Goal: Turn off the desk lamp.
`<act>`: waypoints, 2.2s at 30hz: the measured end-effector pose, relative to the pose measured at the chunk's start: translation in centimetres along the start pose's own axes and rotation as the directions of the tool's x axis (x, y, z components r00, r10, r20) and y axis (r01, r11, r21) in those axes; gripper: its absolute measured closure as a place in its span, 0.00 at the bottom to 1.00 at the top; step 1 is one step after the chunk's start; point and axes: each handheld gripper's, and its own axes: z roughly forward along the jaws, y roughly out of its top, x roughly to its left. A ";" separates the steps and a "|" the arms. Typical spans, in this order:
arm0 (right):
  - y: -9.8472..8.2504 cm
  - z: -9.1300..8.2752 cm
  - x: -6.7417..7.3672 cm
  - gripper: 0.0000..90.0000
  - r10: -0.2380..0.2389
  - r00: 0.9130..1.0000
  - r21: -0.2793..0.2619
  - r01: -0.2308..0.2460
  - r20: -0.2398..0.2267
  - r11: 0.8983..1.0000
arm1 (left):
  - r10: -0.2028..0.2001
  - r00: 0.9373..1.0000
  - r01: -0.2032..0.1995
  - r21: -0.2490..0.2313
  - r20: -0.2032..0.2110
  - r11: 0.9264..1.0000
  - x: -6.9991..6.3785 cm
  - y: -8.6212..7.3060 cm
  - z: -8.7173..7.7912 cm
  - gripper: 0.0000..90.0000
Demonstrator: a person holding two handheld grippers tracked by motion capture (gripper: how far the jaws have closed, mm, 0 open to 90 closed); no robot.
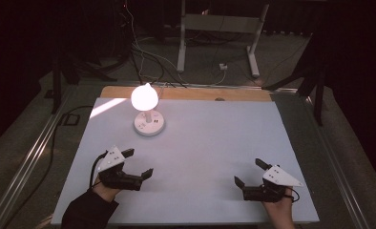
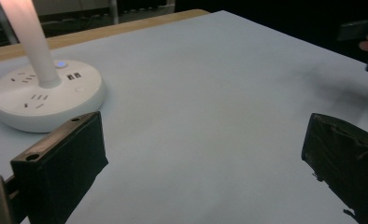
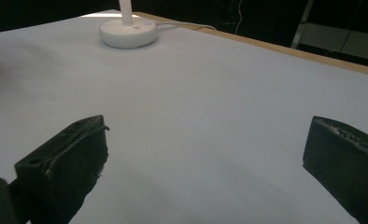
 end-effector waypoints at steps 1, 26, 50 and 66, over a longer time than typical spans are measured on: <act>0.0 0.0 0.0 0.00 -0.001 1.000 0.000 0.001 0.001 1.000 | -0.003 1.000 0.003 -0.008 -0.012 1.000 0.2 0.3 0.2 0.01; 0.0 -0.2 0.0 0.00 0.008 1.000 -0.011 -0.008 -0.010 1.000 | -0.039 0.993 0.035 -0.038 -0.113 0.999 0.6 3.0 4.5 0.01; 0.0 -0.2 0.0 0.00 0.009 1.000 -0.008 -0.009 -0.017 1.000 | -0.093 0.957 0.104 0.027 -0.274 0.994 2.2 3.7 10.0 0.06; -0.1 0.0 0.0 0.00 0.010 1.000 -0.004 -0.010 -0.024 1.000 | -0.057 0.925 0.074 0.031 -0.377 0.997 4.8 4.0 11.9 0.48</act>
